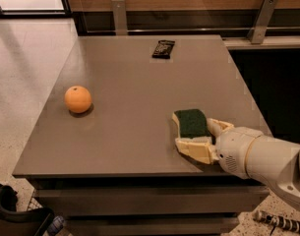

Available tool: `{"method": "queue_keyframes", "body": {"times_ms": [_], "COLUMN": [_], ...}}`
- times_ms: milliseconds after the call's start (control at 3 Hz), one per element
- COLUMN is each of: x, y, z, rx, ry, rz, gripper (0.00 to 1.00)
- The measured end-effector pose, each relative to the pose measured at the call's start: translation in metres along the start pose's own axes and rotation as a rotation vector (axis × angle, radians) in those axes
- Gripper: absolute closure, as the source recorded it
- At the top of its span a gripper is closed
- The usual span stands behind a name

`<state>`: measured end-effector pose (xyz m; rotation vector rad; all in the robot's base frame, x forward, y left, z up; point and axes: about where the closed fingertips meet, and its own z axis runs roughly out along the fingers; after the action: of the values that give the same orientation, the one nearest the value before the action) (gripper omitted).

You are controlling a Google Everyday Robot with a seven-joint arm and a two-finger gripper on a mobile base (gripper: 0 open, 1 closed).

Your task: Move sponge near rxbar chocolate

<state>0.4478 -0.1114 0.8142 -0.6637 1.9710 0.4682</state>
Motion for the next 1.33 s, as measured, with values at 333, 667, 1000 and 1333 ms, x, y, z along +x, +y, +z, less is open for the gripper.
{"method": "queue_keyframes", "body": {"times_ms": [333, 667, 1000, 1333], "x": [-0.002, -0.006, -0.029, -0.072], "y": [0.002, 0.001, -0.02, -0.067], "z": [0.0, 0.001, 0.01, 0.021], "rx": [-0.001, -0.001, 0.002, 0.028], "ry": [0.0, -0.001, -0.008, -0.011], "rz": [-0.006, -0.013, -0.049, -0.078], "gripper": [0.96, 1.0, 1.0, 1.0]}}
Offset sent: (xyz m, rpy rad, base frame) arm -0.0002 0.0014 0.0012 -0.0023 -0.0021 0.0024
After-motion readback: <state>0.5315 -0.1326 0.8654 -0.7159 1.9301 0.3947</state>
